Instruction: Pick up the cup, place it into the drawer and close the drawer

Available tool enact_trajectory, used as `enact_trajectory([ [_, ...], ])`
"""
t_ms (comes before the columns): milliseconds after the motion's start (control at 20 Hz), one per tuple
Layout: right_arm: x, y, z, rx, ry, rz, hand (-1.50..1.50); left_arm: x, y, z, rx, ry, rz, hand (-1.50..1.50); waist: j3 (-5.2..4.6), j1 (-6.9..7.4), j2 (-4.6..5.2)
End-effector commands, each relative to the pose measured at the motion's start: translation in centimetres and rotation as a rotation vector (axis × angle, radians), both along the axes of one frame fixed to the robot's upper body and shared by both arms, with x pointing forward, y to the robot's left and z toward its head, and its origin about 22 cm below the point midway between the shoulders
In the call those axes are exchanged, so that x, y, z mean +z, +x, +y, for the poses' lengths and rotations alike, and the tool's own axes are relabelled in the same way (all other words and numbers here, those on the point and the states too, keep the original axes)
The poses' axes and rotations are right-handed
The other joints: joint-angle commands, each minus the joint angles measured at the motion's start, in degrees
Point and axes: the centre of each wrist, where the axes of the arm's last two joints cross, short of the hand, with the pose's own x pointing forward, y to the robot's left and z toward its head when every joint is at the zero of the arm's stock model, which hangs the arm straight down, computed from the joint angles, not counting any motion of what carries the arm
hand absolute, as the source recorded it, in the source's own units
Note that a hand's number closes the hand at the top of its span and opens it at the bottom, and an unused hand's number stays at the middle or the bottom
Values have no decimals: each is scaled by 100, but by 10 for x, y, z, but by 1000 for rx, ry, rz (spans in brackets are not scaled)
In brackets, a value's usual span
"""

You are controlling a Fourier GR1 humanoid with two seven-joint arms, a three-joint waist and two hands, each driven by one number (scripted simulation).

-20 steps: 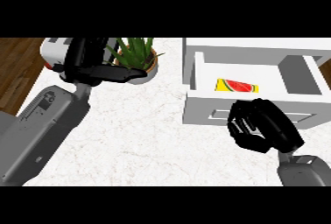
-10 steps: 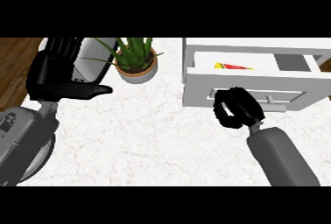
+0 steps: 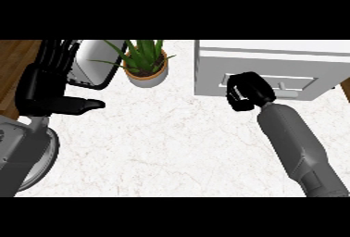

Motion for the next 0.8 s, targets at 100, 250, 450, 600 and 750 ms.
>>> enact_trajectory([
  [100,11,20,-16,-84,9,72,150,1,-4,6,-50,-1,-9,-150,28,199,129],
  [250,31,31,-27,-101,41,87,150,-9,-8,1,-68,-12,-1,-150,28,218,129],
  [450,28,29,-32,-118,75,85,150,-8,-5,-9,-104,-18,-13,-150,39,357,222],
  [600,48,33,-60,-122,88,84,150,-13,-5,-3,-102,-17,-6,-150,34,344,224],
  [750,32,28,-50,-122,130,55,150,-15,-5,1,-104,-29,0,-150,37,376,247],
])
